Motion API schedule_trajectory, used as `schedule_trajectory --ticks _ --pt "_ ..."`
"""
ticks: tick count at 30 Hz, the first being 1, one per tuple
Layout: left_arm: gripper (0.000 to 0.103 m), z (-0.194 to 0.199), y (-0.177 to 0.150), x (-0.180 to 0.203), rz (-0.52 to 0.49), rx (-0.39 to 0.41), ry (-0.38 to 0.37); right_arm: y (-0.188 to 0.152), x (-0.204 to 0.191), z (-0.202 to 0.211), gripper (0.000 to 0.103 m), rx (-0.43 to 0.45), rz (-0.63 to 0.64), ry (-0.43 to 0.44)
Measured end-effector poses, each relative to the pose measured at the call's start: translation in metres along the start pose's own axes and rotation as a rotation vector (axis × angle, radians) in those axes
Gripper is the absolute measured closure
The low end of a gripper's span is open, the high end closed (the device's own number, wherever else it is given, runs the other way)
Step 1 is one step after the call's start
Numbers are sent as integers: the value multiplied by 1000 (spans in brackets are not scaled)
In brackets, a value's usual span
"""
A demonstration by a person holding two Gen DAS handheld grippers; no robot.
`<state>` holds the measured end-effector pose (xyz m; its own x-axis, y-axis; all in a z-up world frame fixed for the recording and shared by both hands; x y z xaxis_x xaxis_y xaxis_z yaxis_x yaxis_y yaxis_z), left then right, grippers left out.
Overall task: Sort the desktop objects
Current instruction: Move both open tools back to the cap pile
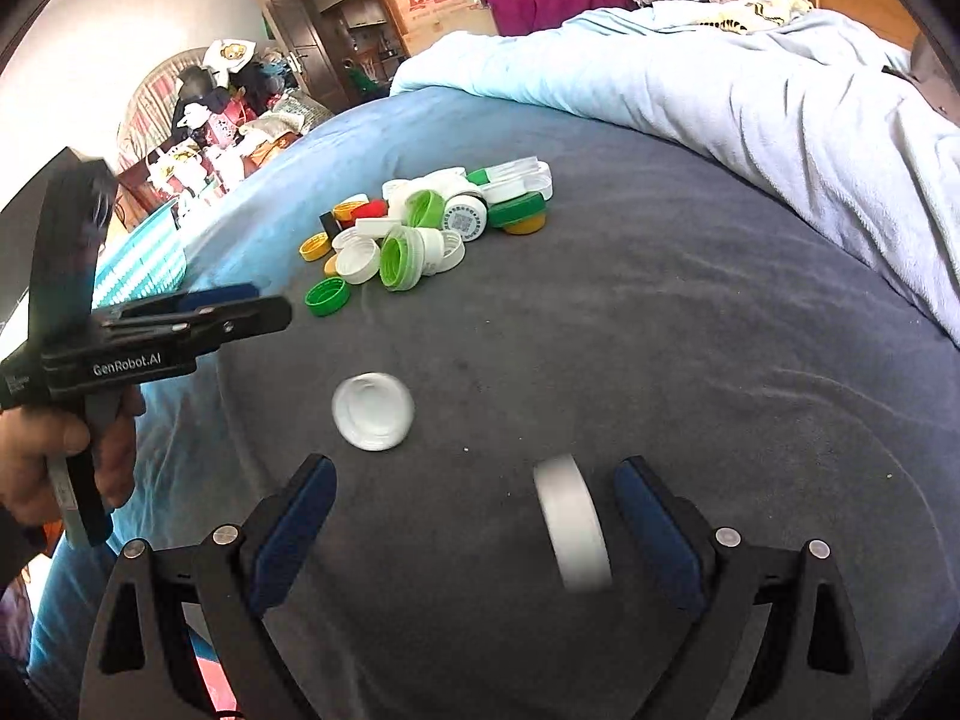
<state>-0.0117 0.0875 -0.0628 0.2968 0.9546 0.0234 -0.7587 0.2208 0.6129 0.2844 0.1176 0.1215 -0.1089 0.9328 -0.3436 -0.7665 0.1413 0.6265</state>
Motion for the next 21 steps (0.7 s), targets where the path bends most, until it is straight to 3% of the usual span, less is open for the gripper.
schedule_trajectory --ticks 5,9,13,18,21 --pt "38 -8 1 -6 27 6 20 4 6 0 8 5 6 11" --pt "38 -22 -6 -12 70 3 45 29 34 -5 14 57 -3 -3" --pt "38 -19 -4 -6 51 11 41 46 52 -15 13 77 -82 59" --pt "38 -7 0 2 41 41 20 48 50 -9 14 101 -68 8" --pt "38 12 2 22 -36 75 -29 58 53 28 14 163 -90 -49"
Point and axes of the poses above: each gripper's, at about its wrist camera, not at the fingertips, and z roughly against the way its jaws point, x to its right, y to its top, the point moved 10 cm from there along -z, roughly the way its jaws point, and after that the axes turned 5 degrees about y, right-handed, at the moved point
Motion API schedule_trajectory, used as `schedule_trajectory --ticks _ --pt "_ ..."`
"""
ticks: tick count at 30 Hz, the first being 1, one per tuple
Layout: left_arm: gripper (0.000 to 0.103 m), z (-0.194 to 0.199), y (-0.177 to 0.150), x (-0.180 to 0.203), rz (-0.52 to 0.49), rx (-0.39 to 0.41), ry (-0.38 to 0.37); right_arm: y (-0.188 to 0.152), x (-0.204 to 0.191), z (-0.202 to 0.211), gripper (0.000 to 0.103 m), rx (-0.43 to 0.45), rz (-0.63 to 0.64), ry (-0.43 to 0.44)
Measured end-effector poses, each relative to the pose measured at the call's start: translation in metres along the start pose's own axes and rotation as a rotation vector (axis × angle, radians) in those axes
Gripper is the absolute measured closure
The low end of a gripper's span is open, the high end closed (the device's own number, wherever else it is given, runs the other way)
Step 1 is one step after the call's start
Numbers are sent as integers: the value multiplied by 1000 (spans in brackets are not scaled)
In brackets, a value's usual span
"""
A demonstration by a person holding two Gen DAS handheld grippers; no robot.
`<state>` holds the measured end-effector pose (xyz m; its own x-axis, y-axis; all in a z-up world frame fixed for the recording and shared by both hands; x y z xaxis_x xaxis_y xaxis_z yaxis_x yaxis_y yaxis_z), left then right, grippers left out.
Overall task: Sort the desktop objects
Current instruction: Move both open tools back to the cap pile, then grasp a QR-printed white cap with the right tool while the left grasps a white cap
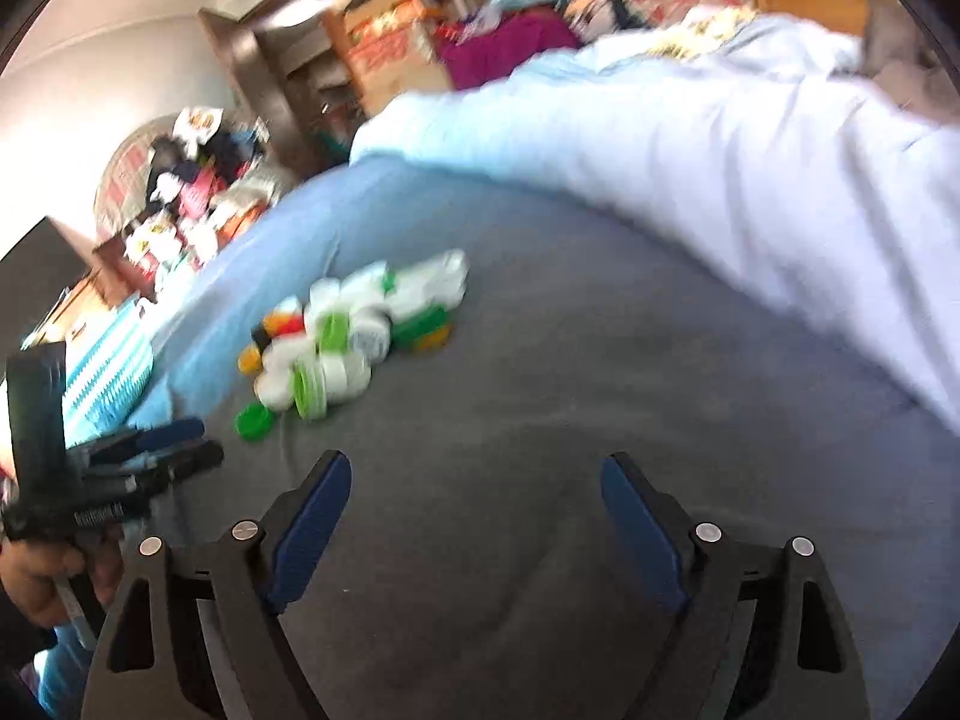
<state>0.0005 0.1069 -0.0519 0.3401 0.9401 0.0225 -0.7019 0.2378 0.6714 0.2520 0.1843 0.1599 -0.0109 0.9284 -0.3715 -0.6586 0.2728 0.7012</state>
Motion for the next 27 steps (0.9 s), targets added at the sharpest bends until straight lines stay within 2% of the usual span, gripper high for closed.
schedule_trajectory --ticks 2,4,7,10,12,14,17,20,21,22,23,27 --pt "38 10 3 18 -48 25 -51 -5 -5 29 14 -22 -38 -11" --pt "38 8 5 37 -85 37 -96 -29 -26 55 14 -104 -13 5" --pt "38 -5 2 54 -125 19 -108 -70 -51 71 16 -205 37 9" --pt "38 -16 0 68 -142 3 -117 -81 -64 66 17 -249 86 1" --pt "38 -21 -2 80 -188 2 -122 -93 -62 55 18 -308 65 5" --pt "38 -26 -7 86 -223 -11 -126 -107 -53 43 27 -368 72 -38" --pt "38 -30 -9 92 -237 -25 -137 -109 -45 35 38 -386 74 -69" --pt "46 -31 -9 99 -253 -24 -149 -111 -37 32 49 -392 74 -94" --pt "57 -32 -10 100 -261 -28 -149 -111 -35 34 52 -392 71 -98" --pt "73 -32 -10 100 -265 -31 -146 -110 -33 34 63 -389 63 -102" --pt "73 -34 -9 102 -265 -37 -146 -109 -31 35 71 -383 55 -100" --pt "73 -26 -5 97 -241 -17 -132 -106 -36 40 71 -359 52 -76"
Point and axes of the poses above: each gripper's, at about its wrist camera, not at the fingertips, and z roughly against the way its jaws point, x to its right, y to its top, the point moved 10 cm from there along -z, roughly the way its jaws point, and after that the axes turned 5 degrees about y, right-handed, at the moved point
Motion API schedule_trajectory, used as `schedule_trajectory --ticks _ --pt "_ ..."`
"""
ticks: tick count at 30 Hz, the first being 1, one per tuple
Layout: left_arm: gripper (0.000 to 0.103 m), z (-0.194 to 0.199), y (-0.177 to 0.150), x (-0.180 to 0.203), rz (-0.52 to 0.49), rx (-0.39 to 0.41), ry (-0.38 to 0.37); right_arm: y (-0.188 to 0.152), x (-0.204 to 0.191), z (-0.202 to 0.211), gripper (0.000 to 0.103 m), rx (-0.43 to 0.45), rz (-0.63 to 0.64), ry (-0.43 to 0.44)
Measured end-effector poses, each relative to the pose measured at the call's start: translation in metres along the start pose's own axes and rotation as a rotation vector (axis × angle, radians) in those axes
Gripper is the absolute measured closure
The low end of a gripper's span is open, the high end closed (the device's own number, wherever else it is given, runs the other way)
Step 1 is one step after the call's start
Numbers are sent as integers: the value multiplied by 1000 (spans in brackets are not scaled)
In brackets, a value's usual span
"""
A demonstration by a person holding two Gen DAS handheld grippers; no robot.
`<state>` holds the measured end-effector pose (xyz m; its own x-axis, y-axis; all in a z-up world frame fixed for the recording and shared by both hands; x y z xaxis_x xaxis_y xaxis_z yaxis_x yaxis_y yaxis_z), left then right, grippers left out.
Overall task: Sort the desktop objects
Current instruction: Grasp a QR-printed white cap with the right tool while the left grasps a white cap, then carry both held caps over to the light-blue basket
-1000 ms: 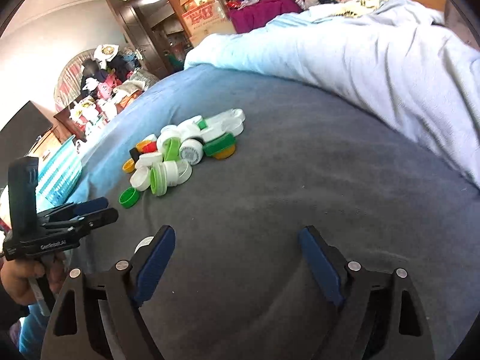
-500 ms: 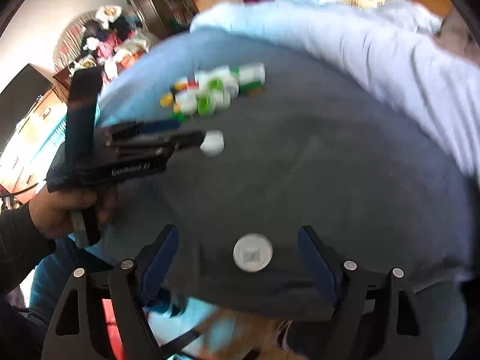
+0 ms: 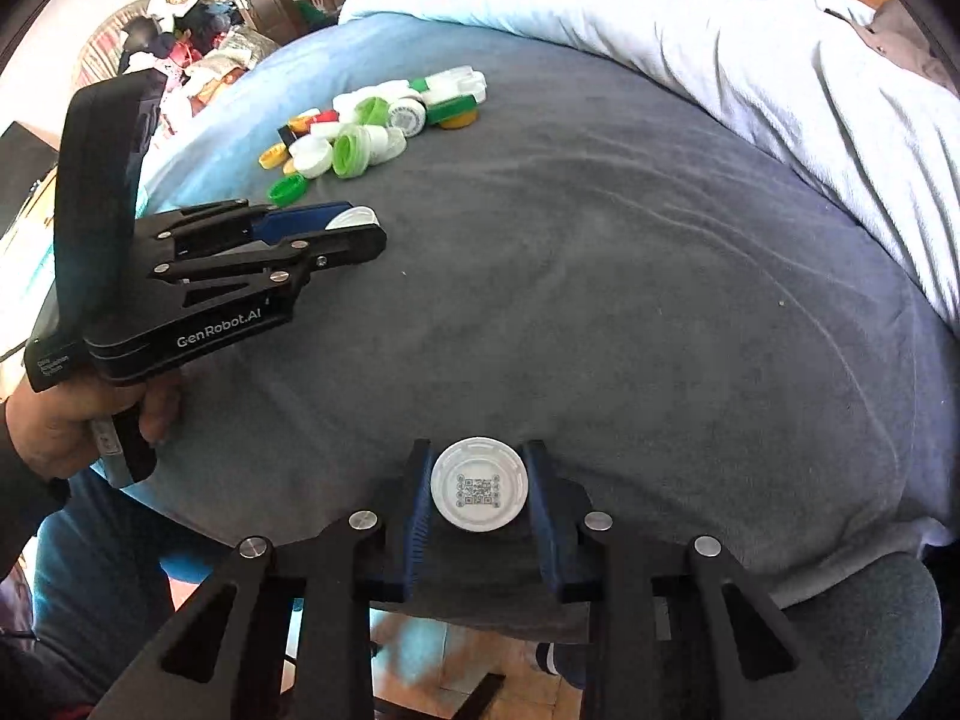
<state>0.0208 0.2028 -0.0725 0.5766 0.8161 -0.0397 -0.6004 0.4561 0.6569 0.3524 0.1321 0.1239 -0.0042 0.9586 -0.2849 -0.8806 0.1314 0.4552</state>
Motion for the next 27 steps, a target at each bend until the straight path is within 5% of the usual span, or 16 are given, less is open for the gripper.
schedule_trajectory --ticks 8,14,21,27 --pt "73 78 36 -79 113 69 282 27 -15 19 71 72 66 9" --pt "73 157 35 -166 250 87 487 91 -56 25 71 148 168 32" --pt "73 235 1 -255 411 114 651 174 -162 36 71 243 369 115" --pt "73 298 -43 -316 523 124 764 212 -275 25 71 263 532 213"
Point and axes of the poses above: each gripper's, at about its wrist camera, not at the fingertips, and z roughly against the way its jaws point, x to its right, y to its top, the point moved 10 cm from there along -z, roughly the way its jaws point, and after that the axes turned 5 degrees about y, right-handed, at the moved point
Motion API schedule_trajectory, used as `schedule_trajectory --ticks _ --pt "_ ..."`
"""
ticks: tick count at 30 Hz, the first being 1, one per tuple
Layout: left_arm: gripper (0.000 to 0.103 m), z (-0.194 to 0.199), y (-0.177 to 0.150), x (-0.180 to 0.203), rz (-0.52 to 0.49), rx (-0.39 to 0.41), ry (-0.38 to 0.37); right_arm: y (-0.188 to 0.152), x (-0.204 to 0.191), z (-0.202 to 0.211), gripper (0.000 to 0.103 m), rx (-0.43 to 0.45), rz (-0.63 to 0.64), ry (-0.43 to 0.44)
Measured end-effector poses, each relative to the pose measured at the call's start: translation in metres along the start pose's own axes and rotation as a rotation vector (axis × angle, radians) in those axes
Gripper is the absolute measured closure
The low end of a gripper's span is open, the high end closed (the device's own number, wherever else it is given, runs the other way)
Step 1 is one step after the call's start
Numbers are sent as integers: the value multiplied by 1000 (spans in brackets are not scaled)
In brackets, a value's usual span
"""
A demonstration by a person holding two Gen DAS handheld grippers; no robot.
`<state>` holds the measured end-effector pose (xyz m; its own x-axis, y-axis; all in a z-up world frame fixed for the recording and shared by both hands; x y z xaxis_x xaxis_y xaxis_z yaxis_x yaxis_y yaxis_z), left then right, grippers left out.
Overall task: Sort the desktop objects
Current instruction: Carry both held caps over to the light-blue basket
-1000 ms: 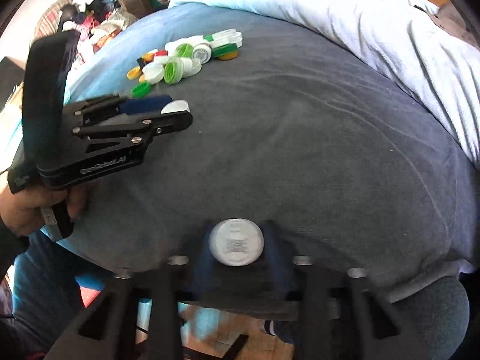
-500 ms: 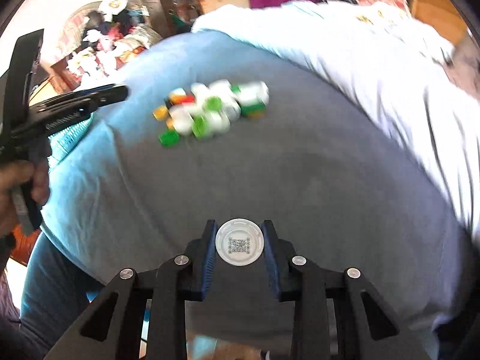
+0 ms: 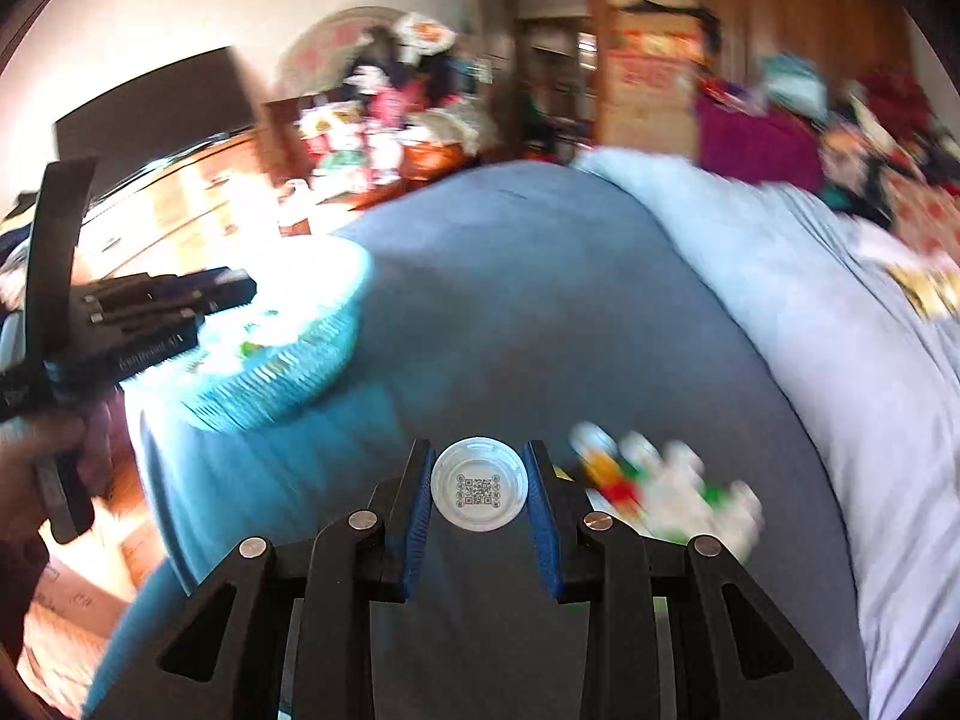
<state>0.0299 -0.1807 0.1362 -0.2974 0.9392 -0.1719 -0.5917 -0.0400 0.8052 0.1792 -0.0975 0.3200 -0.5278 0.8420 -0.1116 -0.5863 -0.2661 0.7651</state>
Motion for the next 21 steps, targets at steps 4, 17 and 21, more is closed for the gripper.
schedule_trajectory --ticks 4,17,21 --pt "73 -2 -4 -55 58 -14 63 45 -59 -32 71 11 92 77" --pt "73 -39 -41 -134 206 -128 35 127 -183 -118 70 -21 248 198" --pt "73 -56 -49 -142 239 -169 -2 129 -199 -134 70 -38 276 206"
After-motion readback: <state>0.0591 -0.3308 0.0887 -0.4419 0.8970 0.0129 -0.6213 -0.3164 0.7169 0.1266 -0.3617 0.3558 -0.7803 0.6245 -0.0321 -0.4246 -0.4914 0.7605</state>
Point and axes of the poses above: each gripper's, at about its wrist camera, not at the fingertips, and z roughly against the way its jaws point, x to its right, y to its top, the point moved 10 cm from there along -z, roughly the way its jaws point, and after that the axes turned 5 degrees about y, right-handed, at the moved point
